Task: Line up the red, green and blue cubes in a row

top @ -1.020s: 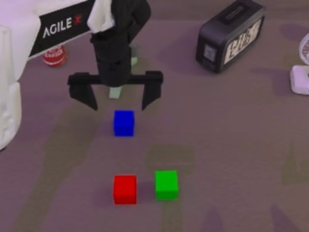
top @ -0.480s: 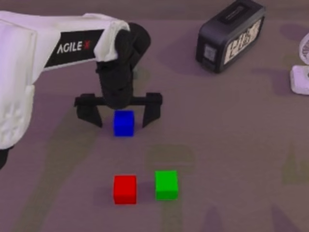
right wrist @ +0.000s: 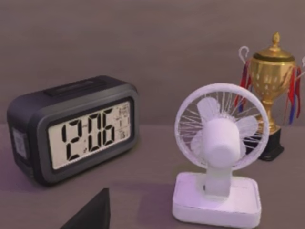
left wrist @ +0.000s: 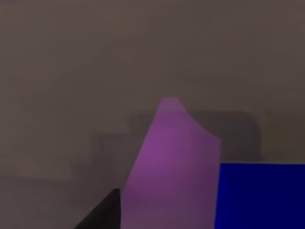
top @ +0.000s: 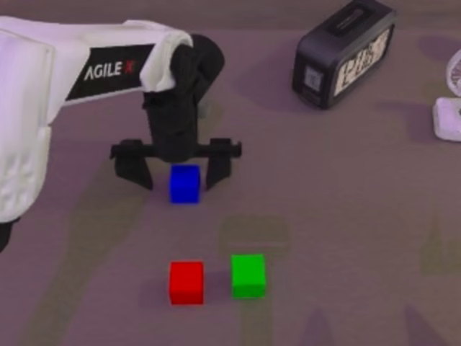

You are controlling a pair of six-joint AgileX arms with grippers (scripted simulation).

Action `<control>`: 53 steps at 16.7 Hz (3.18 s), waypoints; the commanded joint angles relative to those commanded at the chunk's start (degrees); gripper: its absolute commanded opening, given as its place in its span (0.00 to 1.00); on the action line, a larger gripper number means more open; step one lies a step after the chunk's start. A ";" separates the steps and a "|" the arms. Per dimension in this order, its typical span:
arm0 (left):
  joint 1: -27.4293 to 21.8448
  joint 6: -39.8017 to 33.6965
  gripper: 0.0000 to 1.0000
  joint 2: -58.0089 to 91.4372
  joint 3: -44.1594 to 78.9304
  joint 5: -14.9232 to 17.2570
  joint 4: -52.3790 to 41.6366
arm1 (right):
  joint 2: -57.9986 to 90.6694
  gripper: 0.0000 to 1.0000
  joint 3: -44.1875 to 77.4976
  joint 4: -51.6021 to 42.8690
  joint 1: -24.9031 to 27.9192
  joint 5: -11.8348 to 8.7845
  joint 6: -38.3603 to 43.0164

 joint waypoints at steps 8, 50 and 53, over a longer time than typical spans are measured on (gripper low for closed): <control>0.00 0.00 0.00 0.00 0.00 0.00 0.00 | 0.00 1.00 0.00 0.00 0.00 0.00 0.00; -29.56 -30.48 0.00 -3.53 18.29 -1.41 -20.70 | 0.00 1.00 0.00 0.00 0.00 0.00 0.00; -29.60 -30.46 0.00 -3.04 14.92 -1.44 -16.76 | 0.00 1.00 0.00 0.00 0.00 0.00 0.00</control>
